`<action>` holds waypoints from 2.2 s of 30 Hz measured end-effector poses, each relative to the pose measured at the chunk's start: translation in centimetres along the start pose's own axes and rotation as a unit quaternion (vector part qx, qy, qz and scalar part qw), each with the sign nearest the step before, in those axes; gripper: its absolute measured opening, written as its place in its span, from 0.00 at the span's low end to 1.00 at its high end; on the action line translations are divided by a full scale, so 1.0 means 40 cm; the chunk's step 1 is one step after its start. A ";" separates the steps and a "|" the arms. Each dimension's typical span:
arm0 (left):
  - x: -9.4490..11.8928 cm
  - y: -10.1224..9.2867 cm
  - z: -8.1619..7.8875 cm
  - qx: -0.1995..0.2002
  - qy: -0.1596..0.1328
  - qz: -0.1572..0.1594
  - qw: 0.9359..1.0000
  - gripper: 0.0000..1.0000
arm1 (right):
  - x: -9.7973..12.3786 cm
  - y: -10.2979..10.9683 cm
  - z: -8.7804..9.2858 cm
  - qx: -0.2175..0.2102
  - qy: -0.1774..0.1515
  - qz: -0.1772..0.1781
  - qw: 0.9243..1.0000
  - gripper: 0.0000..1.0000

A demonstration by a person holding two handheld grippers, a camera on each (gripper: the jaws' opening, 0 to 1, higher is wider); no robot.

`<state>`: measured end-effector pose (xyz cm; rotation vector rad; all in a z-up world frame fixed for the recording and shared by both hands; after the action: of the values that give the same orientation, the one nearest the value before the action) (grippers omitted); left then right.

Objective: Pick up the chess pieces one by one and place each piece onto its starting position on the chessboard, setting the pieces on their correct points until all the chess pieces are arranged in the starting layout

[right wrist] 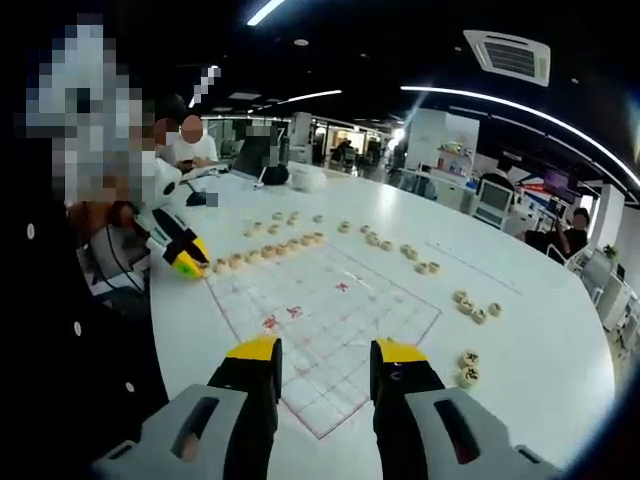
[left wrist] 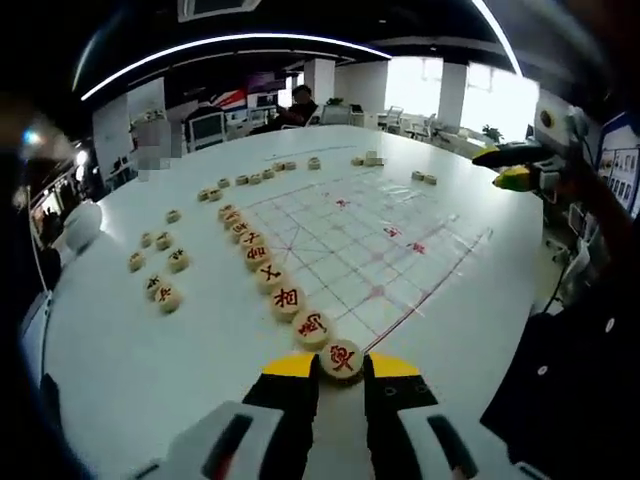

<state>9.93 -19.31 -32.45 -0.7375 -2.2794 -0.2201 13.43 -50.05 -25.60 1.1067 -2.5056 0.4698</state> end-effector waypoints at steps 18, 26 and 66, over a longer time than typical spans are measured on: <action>0.085 0.124 -0.052 0.006 -0.077 -0.051 0.996 0.54 | 0.008 -0.007 0.028 -0.021 -0.005 0.006 1.000 0.36; 0.100 0.313 -0.103 0.043 -0.091 -0.115 0.988 0.55 | 0.027 -0.016 0.048 -0.037 -0.011 0.017 0.999 0.36; -0.157 0.600 -0.182 0.092 0.022 -0.113 0.989 0.29 | 0.057 -0.053 0.069 -0.060 0.000 0.058 0.997 0.36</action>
<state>31.46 -4.98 -32.77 -0.3766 -2.3015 -0.1280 13.06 -54.07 -26.67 0.9221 -2.5711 0.3453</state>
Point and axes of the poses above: the point that each gripper's makers call its tool centre point, and the gripper's own axes: x roughly backward along the fingers, y roughly to its left, z roughly out of its underside, the point moved 6 cm from there along x, roughly backward along the fingers, and after that the axes turned 1 degree about x, right-handed, at the moved point
